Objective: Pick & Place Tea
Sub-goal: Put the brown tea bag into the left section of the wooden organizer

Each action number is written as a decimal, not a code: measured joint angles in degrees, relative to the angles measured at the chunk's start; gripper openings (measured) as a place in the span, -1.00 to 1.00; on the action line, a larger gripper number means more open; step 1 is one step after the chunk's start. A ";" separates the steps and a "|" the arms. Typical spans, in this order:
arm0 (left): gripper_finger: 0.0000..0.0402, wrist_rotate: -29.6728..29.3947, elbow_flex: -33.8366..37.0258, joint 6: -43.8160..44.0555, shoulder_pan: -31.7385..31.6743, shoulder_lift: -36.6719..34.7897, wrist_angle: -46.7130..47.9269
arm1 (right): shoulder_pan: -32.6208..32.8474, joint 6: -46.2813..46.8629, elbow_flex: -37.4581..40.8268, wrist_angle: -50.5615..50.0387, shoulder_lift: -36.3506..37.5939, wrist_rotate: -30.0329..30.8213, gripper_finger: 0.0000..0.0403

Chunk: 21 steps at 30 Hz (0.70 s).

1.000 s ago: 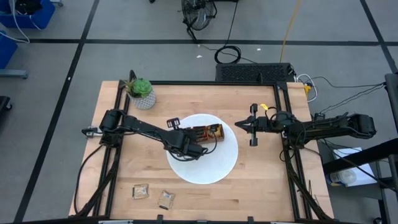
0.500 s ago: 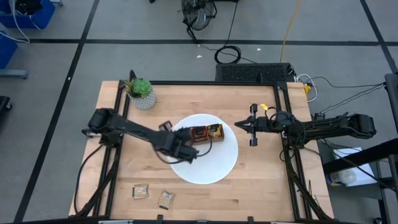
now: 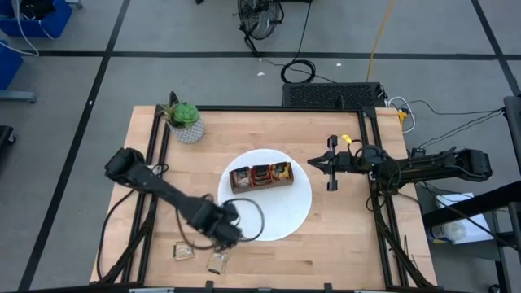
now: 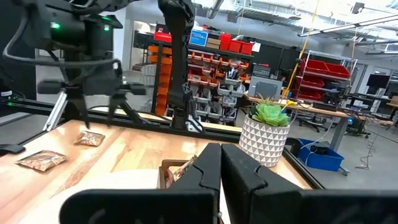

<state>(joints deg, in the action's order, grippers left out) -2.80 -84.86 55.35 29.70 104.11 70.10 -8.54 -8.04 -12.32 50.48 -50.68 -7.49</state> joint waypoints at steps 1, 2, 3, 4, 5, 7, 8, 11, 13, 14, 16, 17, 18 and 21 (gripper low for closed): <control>-0.10 3.07 0.00 3.37 0.88 -0.04 0.72 | 0.01 0.04 0.00 -0.02 0.00 0.00 -1.00; -0.08 6.72 0.00 7.31 1.57 -0.04 1.46 | 0.01 0.21 0.00 -0.05 0.00 0.00 -1.00; -0.06 10.25 0.00 11.36 2.25 -0.02 2.22 | 0.01 0.45 0.00 -0.12 0.00 -0.02 -1.00; -0.04 13.12 0.00 15.46 3.02 -0.02 2.88 | 0.01 0.54 0.00 -0.20 0.00 -0.02 -1.00; -0.02 15.47 0.01 18.82 3.88 -0.02 3.06 | 0.01 0.72 0.00 -0.20 0.00 -0.02 -1.00; 0.02 17.15 0.02 23.08 6.26 -0.02 2.26 | 0.03 0.90 0.00 -0.18 0.00 -0.02 -1.00; 0.02 17.10 0.02 24.30 7.67 0.00 1.24 | 0.01 0.90 0.00 -0.20 0.00 -0.02 -1.00; 0.03 13.41 0.02 26.30 11.99 0.12 -0.26 | 0.03 0.51 0.00 -0.19 0.00 -0.03 -1.00; 0.03 11.82 0.02 27.07 14.19 0.96 0.48 | 0.03 0.01 0.00 -0.08 0.00 -0.04 -1.00; 0.03 11.22 0.09 27.36 15.34 1.40 0.76 | 0.03 -0.01 0.00 0.14 0.00 -0.04 -1.00; 0.03 8.94 0.83 28.13 17.29 2.08 0.13 | 0.03 -0.06 0.00 0.66 0.02 -0.04 -1.00; 0.03 7.63 1.17 28.91 17.95 2.51 -0.05 | 0.03 -0.07 0.00 0.69 0.02 -0.04 -1.00; 0.03 6.43 1.73 29.48 18.62 3.07 -0.12 | 0.03 -0.08 0.00 0.65 0.01 -0.04 -1.00; 0.03 5.62 3.95 29.20 20.17 4.70 -0.32 | 0.03 -0.13 0.00 0.70 0.00 -0.04 -1.00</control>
<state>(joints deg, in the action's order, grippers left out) 2.81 -80.91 84.54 49.87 108.81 69.79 -8.51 -8.16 -12.32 51.18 -50.68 -7.53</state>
